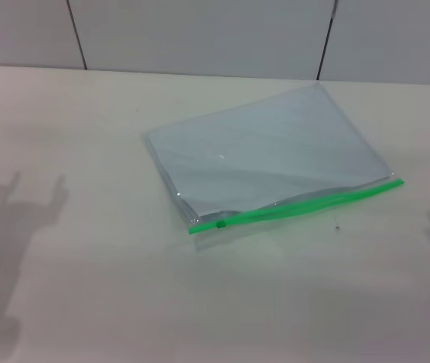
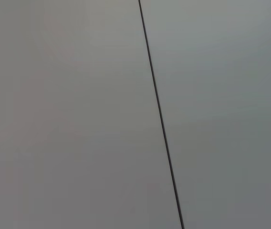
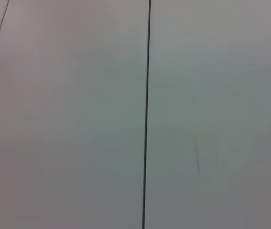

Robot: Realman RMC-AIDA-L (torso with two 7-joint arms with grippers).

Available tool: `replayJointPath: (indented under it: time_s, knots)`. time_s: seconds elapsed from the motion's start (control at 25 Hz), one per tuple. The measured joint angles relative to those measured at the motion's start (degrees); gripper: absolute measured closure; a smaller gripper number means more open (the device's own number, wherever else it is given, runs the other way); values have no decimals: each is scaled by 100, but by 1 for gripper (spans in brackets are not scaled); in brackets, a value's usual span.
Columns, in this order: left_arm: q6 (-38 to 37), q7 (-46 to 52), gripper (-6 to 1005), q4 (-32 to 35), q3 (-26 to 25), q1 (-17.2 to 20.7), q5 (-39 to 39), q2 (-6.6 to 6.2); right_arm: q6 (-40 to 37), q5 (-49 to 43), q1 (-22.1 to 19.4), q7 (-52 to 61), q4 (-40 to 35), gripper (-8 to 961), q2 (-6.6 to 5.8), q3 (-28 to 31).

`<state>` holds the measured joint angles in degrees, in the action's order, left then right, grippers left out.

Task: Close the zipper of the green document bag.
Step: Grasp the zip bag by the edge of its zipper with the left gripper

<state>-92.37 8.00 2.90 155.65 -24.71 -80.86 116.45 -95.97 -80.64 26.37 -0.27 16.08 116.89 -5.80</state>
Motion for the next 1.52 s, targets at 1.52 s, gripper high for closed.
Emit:
replayJointPath:
  time_s: [1.52]
  knots:
    - [158, 154, 260, 0, 0, -75, 5, 0, 70, -14, 26, 0, 0, 47, 0, 0]
